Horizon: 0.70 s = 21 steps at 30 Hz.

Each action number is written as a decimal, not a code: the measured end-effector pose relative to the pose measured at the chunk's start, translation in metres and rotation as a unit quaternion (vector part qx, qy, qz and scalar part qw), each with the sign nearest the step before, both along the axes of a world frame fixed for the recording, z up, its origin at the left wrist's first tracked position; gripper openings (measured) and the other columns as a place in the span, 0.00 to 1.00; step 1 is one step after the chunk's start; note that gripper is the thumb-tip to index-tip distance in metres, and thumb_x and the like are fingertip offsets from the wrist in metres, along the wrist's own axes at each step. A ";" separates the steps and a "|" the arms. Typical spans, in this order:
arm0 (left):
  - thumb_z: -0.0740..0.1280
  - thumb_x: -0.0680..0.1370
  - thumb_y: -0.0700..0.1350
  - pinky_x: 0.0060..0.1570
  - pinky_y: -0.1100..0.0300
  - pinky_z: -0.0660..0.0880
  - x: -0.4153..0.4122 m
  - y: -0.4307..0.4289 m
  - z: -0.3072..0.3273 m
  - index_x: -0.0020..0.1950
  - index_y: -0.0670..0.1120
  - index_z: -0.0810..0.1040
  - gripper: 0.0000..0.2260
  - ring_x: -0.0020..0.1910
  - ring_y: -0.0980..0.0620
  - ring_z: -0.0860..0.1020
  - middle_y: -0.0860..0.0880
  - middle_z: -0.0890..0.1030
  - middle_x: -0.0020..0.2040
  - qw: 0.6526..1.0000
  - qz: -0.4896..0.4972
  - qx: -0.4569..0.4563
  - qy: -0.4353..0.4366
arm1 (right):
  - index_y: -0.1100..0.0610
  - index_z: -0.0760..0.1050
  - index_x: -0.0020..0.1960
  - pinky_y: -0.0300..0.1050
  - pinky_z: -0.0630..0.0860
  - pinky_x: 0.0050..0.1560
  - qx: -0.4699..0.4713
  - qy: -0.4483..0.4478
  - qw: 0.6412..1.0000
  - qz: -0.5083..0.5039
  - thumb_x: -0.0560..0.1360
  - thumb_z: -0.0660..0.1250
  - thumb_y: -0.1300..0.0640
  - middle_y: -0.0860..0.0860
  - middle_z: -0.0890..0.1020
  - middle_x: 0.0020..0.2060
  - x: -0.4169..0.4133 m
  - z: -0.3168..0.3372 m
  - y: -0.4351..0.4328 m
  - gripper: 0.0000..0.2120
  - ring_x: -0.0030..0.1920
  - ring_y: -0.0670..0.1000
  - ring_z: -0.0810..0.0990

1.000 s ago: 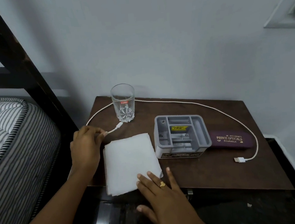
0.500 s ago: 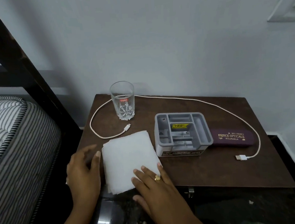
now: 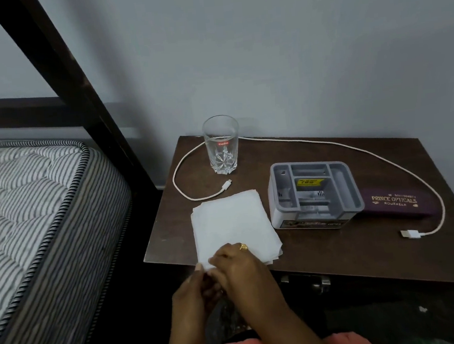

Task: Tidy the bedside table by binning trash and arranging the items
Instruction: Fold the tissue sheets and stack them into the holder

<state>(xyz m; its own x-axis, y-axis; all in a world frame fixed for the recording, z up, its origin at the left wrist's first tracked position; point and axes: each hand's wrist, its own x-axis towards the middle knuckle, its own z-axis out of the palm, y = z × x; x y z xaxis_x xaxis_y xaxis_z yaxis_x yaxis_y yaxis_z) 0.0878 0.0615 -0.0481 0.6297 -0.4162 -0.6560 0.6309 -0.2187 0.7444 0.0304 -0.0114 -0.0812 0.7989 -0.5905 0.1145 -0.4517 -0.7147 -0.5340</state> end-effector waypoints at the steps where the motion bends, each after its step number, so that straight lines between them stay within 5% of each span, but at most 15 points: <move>1: 0.60 0.80 0.47 0.35 0.64 0.78 0.000 0.001 0.000 0.46 0.42 0.81 0.13 0.39 0.50 0.82 0.46 0.85 0.36 1.000 -0.002 -0.003 -0.009 | 0.53 0.82 0.45 0.34 0.74 0.43 0.018 -0.018 1.000 -0.007 0.72 0.66 0.55 0.47 0.81 0.43 -0.001 0.003 -0.001 0.07 0.43 0.47 0.79; 5: 0.61 0.80 0.43 0.39 0.64 0.80 0.001 0.003 -0.002 0.49 0.40 0.81 0.10 0.44 0.48 0.83 0.42 0.86 0.41 1.000 -0.004 -0.009 -0.022 | 0.56 0.81 0.53 0.25 0.62 0.52 0.109 -0.092 0.990 -0.022 0.77 0.62 0.54 0.49 0.82 0.50 -0.006 0.013 -0.005 0.11 0.51 0.44 0.76; 8: 0.60 0.80 0.41 0.37 0.67 0.80 0.003 0.004 -0.006 0.49 0.40 0.80 0.09 0.45 0.47 0.83 0.43 0.86 0.40 1.000 0.006 -0.021 -0.016 | 0.57 0.82 0.48 0.30 0.68 0.54 0.156 -0.116 0.980 -0.050 0.75 0.65 0.56 0.49 0.83 0.47 -0.007 0.011 -0.008 0.08 0.48 0.44 0.78; 10: 0.60 0.80 0.40 0.38 0.66 0.80 0.003 0.004 -0.008 0.48 0.40 0.79 0.09 0.46 0.46 0.82 0.41 0.85 0.42 0.999 0.015 -0.020 -0.020 | 0.57 0.82 0.45 0.34 0.73 0.52 0.191 -0.132 0.969 -0.078 0.74 0.67 0.57 0.49 0.83 0.44 -0.006 0.009 -0.009 0.06 0.45 0.43 0.79; 17: 0.61 0.80 0.40 0.39 0.64 0.79 0.006 0.003 -0.017 0.49 0.40 0.78 0.08 0.45 0.45 0.81 0.39 0.82 0.45 0.998 0.000 0.000 -0.064 | 0.56 0.80 0.40 0.26 0.69 0.39 0.313 -0.194 0.915 -0.165 0.74 0.67 0.59 0.42 0.81 0.35 -0.006 0.016 -0.018 0.06 0.40 0.37 0.78; 21: 0.64 0.78 0.43 0.50 0.52 0.76 0.012 0.003 -0.009 0.49 0.46 0.77 0.03 0.50 0.45 0.79 0.40 0.81 0.53 0.976 0.018 0.078 -0.203 | 0.54 0.79 0.40 0.27 0.70 0.40 0.289 -0.236 0.906 -0.202 0.75 0.67 0.59 0.41 0.81 0.35 -0.008 0.022 -0.025 0.05 0.40 0.38 0.79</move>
<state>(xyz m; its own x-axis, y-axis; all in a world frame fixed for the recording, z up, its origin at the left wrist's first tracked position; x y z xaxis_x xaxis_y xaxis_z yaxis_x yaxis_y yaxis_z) 0.0997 0.0642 -0.0576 0.8636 -0.3042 -0.4021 0.2993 -0.3324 0.8944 0.0222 -0.0366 -0.0592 0.4472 -0.8938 -0.0351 -0.2386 -0.0814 -0.9677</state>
